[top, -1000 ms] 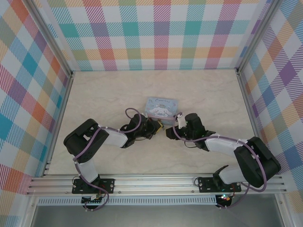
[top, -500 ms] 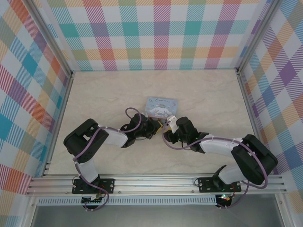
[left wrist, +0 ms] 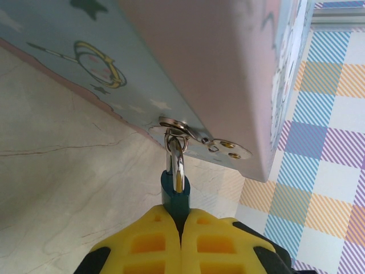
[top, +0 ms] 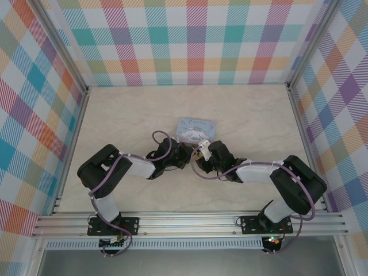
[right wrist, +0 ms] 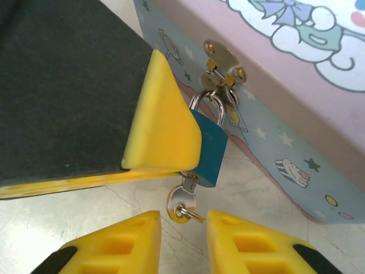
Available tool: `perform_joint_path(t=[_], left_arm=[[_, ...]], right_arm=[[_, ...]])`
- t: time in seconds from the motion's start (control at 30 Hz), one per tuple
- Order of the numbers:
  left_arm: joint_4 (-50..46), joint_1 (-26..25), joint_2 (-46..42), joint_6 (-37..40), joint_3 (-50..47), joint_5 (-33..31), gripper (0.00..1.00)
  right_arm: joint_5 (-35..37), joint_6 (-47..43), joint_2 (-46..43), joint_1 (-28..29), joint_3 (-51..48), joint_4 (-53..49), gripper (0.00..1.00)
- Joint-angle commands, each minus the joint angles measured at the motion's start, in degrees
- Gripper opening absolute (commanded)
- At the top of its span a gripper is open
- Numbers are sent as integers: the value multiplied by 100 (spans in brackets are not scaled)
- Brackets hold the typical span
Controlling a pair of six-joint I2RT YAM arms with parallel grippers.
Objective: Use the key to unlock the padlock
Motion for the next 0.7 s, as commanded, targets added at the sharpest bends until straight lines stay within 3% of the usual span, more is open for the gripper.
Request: perform_joint_path(t=[0.0,0.33,0.67], left_arm=[[-286,3,-123,-9,102,-62,0],[-284,8,-119,-10,94,-53,0],[-276,3,-93,-19,84,-63,0]], right_arm=[[59,9,102,48,135,239,25],[74,0,207,48,255,351,22],[14,364,209,23,221,381,0]])
